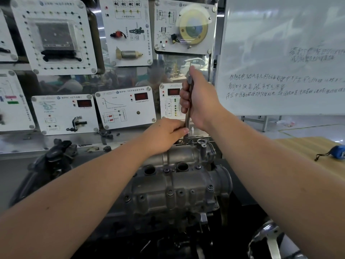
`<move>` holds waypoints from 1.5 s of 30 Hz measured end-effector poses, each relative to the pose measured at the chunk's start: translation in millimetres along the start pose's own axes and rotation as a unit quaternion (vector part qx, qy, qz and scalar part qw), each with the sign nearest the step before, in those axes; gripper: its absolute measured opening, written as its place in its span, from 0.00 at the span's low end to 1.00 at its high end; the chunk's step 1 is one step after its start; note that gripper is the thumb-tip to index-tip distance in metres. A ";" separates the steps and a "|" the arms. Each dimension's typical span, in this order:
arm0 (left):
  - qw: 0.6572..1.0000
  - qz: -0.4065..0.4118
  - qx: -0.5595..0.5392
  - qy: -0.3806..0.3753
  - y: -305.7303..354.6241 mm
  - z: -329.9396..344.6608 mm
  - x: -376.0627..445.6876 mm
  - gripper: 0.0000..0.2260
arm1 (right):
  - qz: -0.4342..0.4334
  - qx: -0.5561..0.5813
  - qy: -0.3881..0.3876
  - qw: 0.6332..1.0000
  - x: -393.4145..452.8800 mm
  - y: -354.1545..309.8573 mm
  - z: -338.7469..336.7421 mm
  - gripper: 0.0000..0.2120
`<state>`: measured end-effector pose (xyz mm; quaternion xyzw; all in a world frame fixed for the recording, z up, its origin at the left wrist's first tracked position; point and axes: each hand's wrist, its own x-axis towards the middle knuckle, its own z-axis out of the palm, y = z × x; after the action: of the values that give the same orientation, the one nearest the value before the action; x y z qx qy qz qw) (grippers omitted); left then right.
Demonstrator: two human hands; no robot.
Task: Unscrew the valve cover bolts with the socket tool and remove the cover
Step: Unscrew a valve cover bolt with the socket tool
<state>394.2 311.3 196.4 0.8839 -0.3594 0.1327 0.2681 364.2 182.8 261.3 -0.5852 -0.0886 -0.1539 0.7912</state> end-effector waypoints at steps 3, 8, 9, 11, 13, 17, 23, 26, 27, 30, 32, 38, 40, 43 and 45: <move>1.000 0.011 -0.002 -0.017 7.2 5.5 -0.7 0.13 | -0.003 -0.002 0.008 1.000 -6.8 -2.7 -7.2 0.21; 1.000 0.005 0.003 -0.016 18.5 5.8 -4.3 0.13 | -0.005 0.003 0.014 1.000 -19.5 -8.9 -10.5 0.22; 1.000 0.004 0.004 -0.014 20.3 5.4 -5.5 0.13 | -0.005 0.009 0.016 1.000 -21.6 -10.8 -11.6 0.22; 1.000 0.007 0.013 -0.014 24.2 5.3 -8.5 0.14 | -0.007 0.012 0.014 1.000 -26.9 -14.0 -13.3 0.23; 1.000 0.014 0.017 -0.012 29.5 5.0 -11.0 0.13 | -0.016 0.005 0.011 1.000 -31.6 -16.7 -13.9 0.23; 0.999 0.017 0.018 0.029 37.6 1.3 -7.8 0.13 | -0.066 0.020 0.011 0.998 -34.4 -25.1 -15.8 0.23; 0.998 -0.016 0.052 0.024 36.1 0.1 10.2 0.16 | -0.083 0.013 0.009 0.996 -19.6 -14.6 -14.7 0.26; 0.998 -0.025 0.065 -0.002 25.2 3.4 19.8 0.14 | -0.068 -0.004 0.012 0.998 -6.4 -4.8 -20.2 0.24; 0.997 -0.023 0.069 -0.006 20.7 5.0 22.5 0.16 | -0.064 -0.008 0.011 0.998 -2.3 -1.6 -22.1 0.24; 0.996 -0.019 0.081 -0.016 9.8 10.6 28.7 0.18 | -0.054 -0.013 0.006 0.998 7.4 6.5 -25.4 0.24; 0.996 -0.018 0.081 -0.015 5.3 14.6 32.3 0.18 | -0.051 -0.014 0.002 0.999 12.2 8.6 -26.3 0.24; 0.997 -0.011 0.071 -0.025 -1.7 18.0 34.8 0.16 | -0.044 -0.024 -0.013 0.999 20.3 8.7 -30.6 0.24; 0.998 -0.020 0.053 -0.037 -2.1 18.5 36.3 0.13 | -0.036 -0.028 -0.021 0.999 22.8 7.8 -30.4 0.22; 0.998 -0.026 0.013 -0.052 -2.3 20.9 37.6 0.12 | -0.011 -0.021 -0.032 0.999 27.6 5.0 -30.5 0.21; 0.999 -0.012 -0.008 -0.049 -5.9 25.6 36.9 0.11 | 0.003 -0.022 -0.042 0.999 31.8 5.0 -29.4 0.23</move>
<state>425.5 279.5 188.8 0.8914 -0.3626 0.0826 0.2590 394.6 151.7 258.2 -0.6086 -0.1169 -0.1286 0.7742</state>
